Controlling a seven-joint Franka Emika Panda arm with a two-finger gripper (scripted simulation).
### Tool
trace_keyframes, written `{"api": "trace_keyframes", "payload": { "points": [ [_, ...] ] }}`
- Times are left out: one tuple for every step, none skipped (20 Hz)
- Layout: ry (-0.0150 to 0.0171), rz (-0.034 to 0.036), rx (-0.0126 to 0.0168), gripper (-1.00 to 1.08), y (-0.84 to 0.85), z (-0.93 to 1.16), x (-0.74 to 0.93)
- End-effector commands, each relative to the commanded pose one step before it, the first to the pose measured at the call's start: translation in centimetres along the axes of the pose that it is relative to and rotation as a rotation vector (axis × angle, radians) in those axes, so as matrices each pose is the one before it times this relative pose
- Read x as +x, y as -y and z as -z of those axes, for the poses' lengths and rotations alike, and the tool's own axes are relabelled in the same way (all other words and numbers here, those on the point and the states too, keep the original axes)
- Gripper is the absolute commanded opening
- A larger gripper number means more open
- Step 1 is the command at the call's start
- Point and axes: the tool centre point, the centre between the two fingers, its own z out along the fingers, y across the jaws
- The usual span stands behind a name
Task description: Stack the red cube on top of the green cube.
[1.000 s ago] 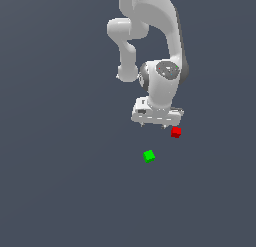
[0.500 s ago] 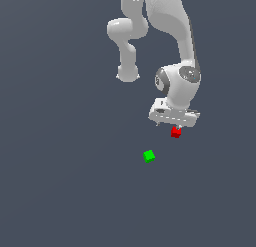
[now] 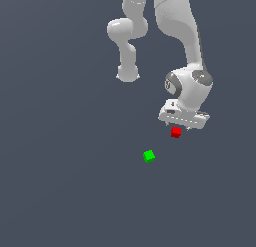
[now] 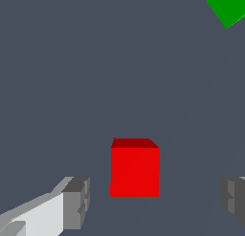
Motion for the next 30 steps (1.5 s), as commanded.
{"api": "trace_keyframes", "payload": {
  "points": [
    [-0.00108,-0.00941,-0.00020,1.00,0.604,-0.222,-0.174],
    [-0.00013,-0.00182,-0.00006,1.00,0.152,-0.054,-0.048],
    [-0.00010,-0.00138,-0.00005,1.00,0.105,-0.039,-0.030],
    [-0.00005,-0.00069,-0.00002,1.00,0.068,-0.023,-0.023],
    [0.00000,0.00000,0.00000,1.00,0.033,-0.008,-0.017],
    [0.00050,0.00253,0.00000,1.00,-0.101,0.032,0.001],
    [0.00000,0.00000,0.00000,1.00,0.001,-0.033,-0.001],
    [0.00000,0.00000,0.00000,1.00,0.003,-0.100,-0.002],
    [0.00000,0.00000,0.00000,1.00,0.004,-0.166,-0.004],
    [0.00000,0.00000,0.00000,1.00,0.006,-0.232,-0.005],
    [0.00000,0.00000,0.00000,1.00,0.007,-0.298,-0.007],
    [-0.00013,-0.00068,-0.00004,1.00,-0.022,-0.358,0.017],
    [0.00000,0.00000,0.00000,1.00,0.008,-0.426,-0.012],
    [0.00000,0.00000,0.00000,1.00,0.009,-0.488,-0.014],
    [-0.00013,-0.00068,-0.00004,1.00,-0.019,-0.544,0.011],
    [0.00000,0.00000,0.00000,1.00,0.012,-0.540,-0.014],
    [-0.00009,-0.00048,-0.00002,1.00,-0.008,-0.465,0.010],
    [0.00000,0.00000,0.00000,1.00,0.016,-0.397,-0.003],
    [0.00000,0.00000,0.00000,1.00,0.019,-0.326,0.003],
    [-0.00009,-0.00068,0.00000,1.00,-0.007,-0.252,0.037],
    [0.00000,0.00000,0.00000,1.00,0.025,-0.188,0.016],
    [0.00000,0.00000,0.00000,1.00,0.025,-0.125,0.018],
    [0.00000,0.00000,0.00000,1.00,0.020,-0.068,0.016],
    [0.00000,0.00000,0.00000,1.00,0.008,-0.021,0.007],
    [0.00000,0.00000,0.00000,-1.00,0.000,0.000,0.000],
    [0.00000,0.00000,0.00000,-1.00,0.000,0.000,0.000],
    [0.00000,0.00000,0.00000,-1.00,0.000,0.000,0.000],
    [0.00000,0.00000,0.00000,-1.00,0.000,0.000,0.000],
    [0.00000,0.00000,0.00000,-1.00,0.000,0.000,0.000],
    [0.00000,0.00000,0.00000,-1.00,0.000,0.000,0.000]
  ]
}}
